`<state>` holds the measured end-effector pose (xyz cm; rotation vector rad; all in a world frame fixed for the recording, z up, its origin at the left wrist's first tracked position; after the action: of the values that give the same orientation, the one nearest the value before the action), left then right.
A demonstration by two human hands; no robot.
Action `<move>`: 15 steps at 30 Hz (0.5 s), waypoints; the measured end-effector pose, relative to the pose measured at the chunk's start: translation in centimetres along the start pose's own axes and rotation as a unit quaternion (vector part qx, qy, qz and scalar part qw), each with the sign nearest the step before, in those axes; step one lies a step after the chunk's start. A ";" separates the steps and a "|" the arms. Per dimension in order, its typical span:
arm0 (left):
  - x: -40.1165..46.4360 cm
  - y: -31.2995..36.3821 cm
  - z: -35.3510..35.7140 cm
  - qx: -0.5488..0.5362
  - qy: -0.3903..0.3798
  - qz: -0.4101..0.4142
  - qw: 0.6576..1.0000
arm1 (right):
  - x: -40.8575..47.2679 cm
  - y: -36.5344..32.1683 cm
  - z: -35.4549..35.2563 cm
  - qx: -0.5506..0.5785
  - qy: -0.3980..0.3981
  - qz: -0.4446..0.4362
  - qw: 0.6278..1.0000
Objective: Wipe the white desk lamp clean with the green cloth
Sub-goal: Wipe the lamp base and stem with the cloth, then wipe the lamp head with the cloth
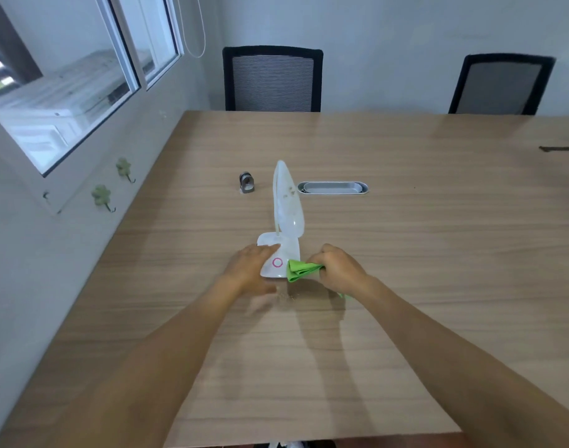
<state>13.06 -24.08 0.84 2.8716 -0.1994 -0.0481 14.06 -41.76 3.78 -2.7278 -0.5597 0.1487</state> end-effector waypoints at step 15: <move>-1.4 1.1 -2.6 -0.208 0.016 -0.050 0.977 | -1.9 -2.3 -1.3 0.062 -0.082 -0.038 0.994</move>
<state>11.62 -24.31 3.63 2.4590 -0.0324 -0.0552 11.73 -40.96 5.89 -2.5842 -0.6755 0.3787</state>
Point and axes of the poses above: each hand's wrist, its own x-axis towards the middle knuckle, its own z-axis out of the palm, y = z × x, the point moved 6 cm from there along x, towards the middle knuckle, and after that the axes turned 7 degrees about y, right-handed, at the moved point
